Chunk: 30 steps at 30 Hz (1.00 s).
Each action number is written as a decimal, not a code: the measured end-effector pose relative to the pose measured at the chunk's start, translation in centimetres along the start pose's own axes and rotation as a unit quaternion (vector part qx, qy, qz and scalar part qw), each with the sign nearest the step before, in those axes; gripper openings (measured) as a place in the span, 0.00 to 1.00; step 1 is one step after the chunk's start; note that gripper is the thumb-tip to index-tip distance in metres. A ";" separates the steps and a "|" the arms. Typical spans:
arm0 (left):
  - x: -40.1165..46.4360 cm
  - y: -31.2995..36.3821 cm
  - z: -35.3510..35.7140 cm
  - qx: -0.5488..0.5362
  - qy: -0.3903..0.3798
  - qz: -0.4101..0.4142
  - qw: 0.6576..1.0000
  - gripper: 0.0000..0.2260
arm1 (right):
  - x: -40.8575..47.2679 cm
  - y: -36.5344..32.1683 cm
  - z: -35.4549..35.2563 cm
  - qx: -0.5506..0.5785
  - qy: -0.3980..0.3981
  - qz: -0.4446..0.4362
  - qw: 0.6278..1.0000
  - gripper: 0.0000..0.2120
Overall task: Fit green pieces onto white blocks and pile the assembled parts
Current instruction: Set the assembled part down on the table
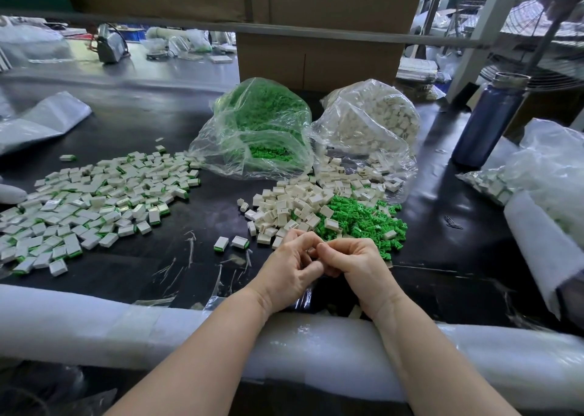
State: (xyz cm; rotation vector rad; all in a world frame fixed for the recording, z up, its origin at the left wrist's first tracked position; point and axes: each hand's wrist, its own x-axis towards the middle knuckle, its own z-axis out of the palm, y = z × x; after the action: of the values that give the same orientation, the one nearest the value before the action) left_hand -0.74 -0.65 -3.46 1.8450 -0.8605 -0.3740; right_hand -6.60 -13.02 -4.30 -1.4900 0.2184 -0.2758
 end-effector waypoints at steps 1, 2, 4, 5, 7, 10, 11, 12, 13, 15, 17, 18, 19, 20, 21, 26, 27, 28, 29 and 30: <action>0.0 0.0 0.0 0.001 -0.001 0.000 1.000 0.07 | 0.0 0.0 0.0 0.002 -0.001 0.000 1.000 0.08; 0.0 0.0 0.0 0.002 -0.001 0.001 1.000 0.07 | 0.0 0.0 0.0 0.003 -0.002 0.000 1.000 0.08; 0.0 0.0 0.0 -0.001 0.005 0.006 1.000 0.08 | -0.1 0.0 -0.1 -0.004 -0.007 -0.003 1.000 0.09; 0.0 0.0 -0.1 -0.003 0.009 0.009 1.000 0.09 | -0.1 0.0 -0.1 -0.005 -0.010 -0.003 1.000 0.09; -0.1 -0.1 -0.1 -0.005 0.014 0.013 1.000 0.10 | -0.1 0.0 -0.1 -0.003 -0.016 0.002 1.000 0.10; 0.0 -0.3 -0.1 -0.010 0.009 0.014 1.000 0.10 | -0.1 -0.1 0.0 -0.018 -0.010 0.004 1.000 0.09; 0.0 -0.3 0.0 -0.012 0.007 0.013 1.000 0.09 | -0.1 -0.1 0.0 -0.021 -0.007 0.003 1.000 0.09; 0.0 -0.4 0.0 -0.014 0.007 0.013 1.000 0.09 | -0.1 -0.1 -0.1 -0.022 -0.005 0.003 1.000 0.09; 0.0 -0.4 0.1 -0.014 0.007 0.012 1.000 0.09 | -0.1 -0.1 -0.1 -0.020 -0.004 0.004 1.000 0.09; 0.0 -0.5 0.1 -0.012 0.006 0.013 1.000 0.09 | -0.2 -0.1 -0.1 -0.013 0.001 0.006 1.000 0.09; 0.0 -0.5 0.0 -0.011 0.004 0.016 1.000 0.09 | -0.1 -0.1 0.0 -0.006 0.004 0.006 1.000 0.09; 0.0 -0.5 0.0 -0.011 0.005 0.016 1.000 0.09 | -0.1 -0.2 0.0 -0.006 0.004 0.004 1.000 0.09; 0.0 -0.5 0.0 -0.013 0.006 0.017 1.000 0.09 | -0.1 -0.2 0.1 -0.009 0.003 -0.001 1.000 0.09; 0.1 -0.5 0.0 -0.019 0.009 0.019 1.000 0.09 | -0.2 -0.3 0.1 -0.013 0.002 -0.008 1.000 0.10; 0.1 -0.6 0.0 -0.031 0.013 0.020 0.999 0.08 | -0.2 -0.4 0.2 -0.015 -0.001 -0.015 1.000 0.10; 0.4 -0.9 -0.2 -0.055 0.063 0.001 0.996 0.06 | -0.2 -0.5 0.4 -0.014 0.021 -0.032 0.999 0.09; 0.4 -1.0 -0.2 -0.056 0.069 -0.007 0.996 0.06 | -0.2 -0.4 0.3 -0.023 0.035 -0.035 0.998 0.06; 0.4 -1.0 -0.2 -0.062 0.069 -0.014 0.996 0.06 | -0.2 -0.4 0.3 -0.038 0.046 -0.040 0.997 0.03; 0.4 -1.0 -0.2 -0.069 0.067 -0.019 0.995 0.06 | -0.2 -0.4 0.3 -0.053 0.052 -0.047 0.996 0.03; 0.4 -1.0 -0.2 -0.075 0.065 -0.021 0.995 0.05 | -0.3 -0.4 0.3 -0.063 0.057 -0.055 0.995 0.04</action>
State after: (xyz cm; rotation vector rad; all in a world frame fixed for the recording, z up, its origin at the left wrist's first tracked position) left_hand 0.11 -0.59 -4.25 1.7303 -0.6869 -0.3316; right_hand -6.77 -12.70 -3.89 -1.6157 0.2501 -0.4434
